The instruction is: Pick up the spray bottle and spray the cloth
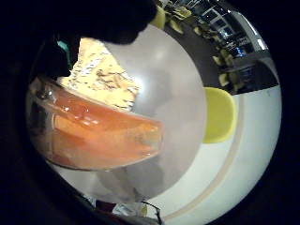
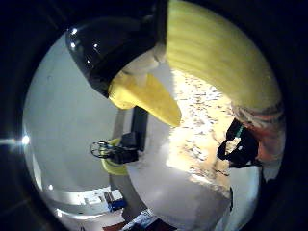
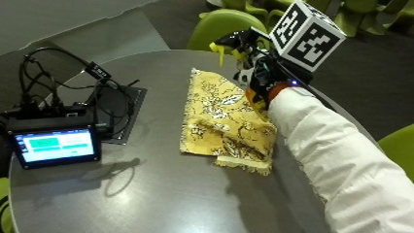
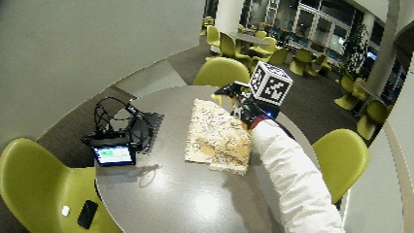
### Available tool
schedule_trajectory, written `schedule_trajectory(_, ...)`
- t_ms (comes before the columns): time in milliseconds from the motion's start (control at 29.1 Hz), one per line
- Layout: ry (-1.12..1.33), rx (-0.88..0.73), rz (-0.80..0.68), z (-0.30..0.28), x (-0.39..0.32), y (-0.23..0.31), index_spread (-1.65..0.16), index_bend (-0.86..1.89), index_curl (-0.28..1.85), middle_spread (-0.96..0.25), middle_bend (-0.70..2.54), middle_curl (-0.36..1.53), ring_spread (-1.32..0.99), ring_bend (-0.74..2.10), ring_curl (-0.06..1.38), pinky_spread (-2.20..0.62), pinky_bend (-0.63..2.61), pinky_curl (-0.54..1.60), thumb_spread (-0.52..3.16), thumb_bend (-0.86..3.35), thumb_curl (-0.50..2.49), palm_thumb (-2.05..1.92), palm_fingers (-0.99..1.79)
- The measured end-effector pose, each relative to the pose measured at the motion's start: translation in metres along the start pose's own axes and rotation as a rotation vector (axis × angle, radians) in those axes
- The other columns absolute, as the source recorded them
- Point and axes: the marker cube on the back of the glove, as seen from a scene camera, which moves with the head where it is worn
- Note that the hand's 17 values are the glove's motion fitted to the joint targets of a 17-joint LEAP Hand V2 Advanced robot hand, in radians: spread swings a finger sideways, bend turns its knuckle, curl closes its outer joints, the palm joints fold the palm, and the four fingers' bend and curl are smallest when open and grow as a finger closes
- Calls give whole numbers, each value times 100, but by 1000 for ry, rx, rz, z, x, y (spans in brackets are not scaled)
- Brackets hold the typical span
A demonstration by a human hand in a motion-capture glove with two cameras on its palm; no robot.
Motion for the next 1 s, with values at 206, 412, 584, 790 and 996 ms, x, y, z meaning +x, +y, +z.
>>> schedule_trajectory(206, -257, 69, -43, -9, -29, -8, -15, 17, 51, -4, 34, 60, -14, 42, 54, -6, 17, 41, 76, -1, 69, 116, 89)
schedule_trajectory(412, -505, 62, -39, -2, -34, -13, -15, 19, 52, -4, 35, 61, -14, 41, 55, -3, 13, 39, 78, -1, 69, 117, 82)
schedule_trajectory(584, -665, 27, -1, 21, -23, -18, -15, 20, 53, -4, 37, 62, -13, 41, 55, 1, 9, 35, 81, -1, 69, 118, 77)
schedule_trajectory(790, -833, 53, 63, 44, -12, -20, -15, 23, 55, -3, 41, 63, -12, 43, 56, 8, 4, 28, 88, -1, 69, 117, 68)
schedule_trajectory(996, -976, 144, 81, 45, -1, -27, -15, 26, 56, -2, 45, 63, -11, 46, 56, 12, 4, 21, 95, 0, 67, 117, 63)
